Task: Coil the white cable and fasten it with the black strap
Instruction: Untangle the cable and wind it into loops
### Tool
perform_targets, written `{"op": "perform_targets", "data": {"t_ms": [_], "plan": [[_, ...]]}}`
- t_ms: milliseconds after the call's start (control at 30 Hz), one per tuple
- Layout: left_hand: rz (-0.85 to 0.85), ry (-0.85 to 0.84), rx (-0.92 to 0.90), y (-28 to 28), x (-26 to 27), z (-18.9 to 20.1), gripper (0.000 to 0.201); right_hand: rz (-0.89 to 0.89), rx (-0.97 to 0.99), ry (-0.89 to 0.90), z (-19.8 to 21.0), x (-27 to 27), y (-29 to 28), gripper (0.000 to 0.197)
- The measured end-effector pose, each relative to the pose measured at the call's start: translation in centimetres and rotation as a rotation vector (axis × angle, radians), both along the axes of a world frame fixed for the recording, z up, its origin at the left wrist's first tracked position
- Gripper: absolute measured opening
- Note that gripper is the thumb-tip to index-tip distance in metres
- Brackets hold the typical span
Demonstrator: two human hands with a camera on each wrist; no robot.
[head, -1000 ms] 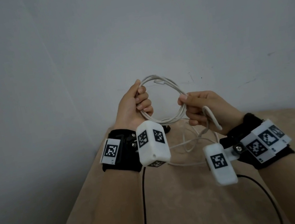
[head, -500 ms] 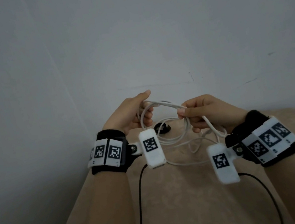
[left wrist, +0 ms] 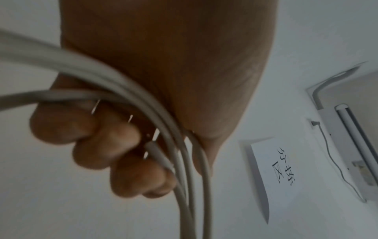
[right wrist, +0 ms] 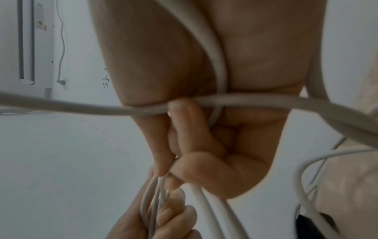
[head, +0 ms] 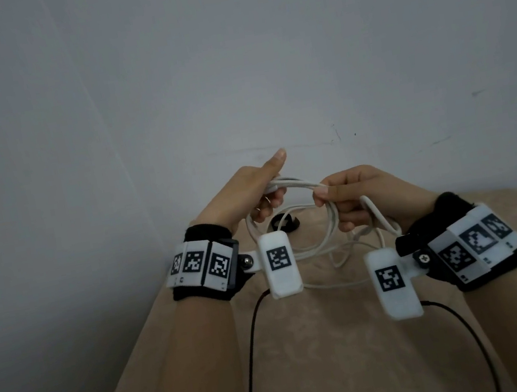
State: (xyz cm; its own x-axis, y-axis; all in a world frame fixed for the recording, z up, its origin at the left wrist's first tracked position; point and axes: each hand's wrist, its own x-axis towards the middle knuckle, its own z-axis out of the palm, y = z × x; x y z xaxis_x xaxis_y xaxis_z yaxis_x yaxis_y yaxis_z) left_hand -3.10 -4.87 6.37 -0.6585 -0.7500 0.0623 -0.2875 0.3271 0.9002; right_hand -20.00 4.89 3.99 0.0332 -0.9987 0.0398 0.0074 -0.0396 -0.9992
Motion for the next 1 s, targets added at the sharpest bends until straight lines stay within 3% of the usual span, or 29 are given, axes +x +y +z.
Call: {"op": "perform_targets", "data": {"t_ms": [200, 433, 733, 867, 1000], "plan": [[-0.007, 0.070, 0.022, 0.04, -0.06, 0.21, 0.054, -0.075, -0.037, -0.001, -0.07, -0.14, -0.14, 0.022], [-0.130, 0.214, 0.165, -0.52, 0.38, 0.12, 0.042, -0.147, -0.060, -0.048, -0.08, -0.51, -0.22, 0.025], [-0.043, 0.219, 0.125, -0.65, -0.09, -0.13, 0.041, -0.239, -0.098, -0.015, -0.02, -0.39, -0.13, 0.024], [-0.013, 0.256, 0.134, -0.72, -0.17, -0.15, 0.041, -0.282, -0.100, 0.085, 0.11, -0.35, 0.11, 0.032], [0.017, 0.311, 0.142, -0.75, -0.19, -0.01, 0.042, -0.316, -0.114, 0.151, 0.26, -0.24, 0.34, 0.016]]}}
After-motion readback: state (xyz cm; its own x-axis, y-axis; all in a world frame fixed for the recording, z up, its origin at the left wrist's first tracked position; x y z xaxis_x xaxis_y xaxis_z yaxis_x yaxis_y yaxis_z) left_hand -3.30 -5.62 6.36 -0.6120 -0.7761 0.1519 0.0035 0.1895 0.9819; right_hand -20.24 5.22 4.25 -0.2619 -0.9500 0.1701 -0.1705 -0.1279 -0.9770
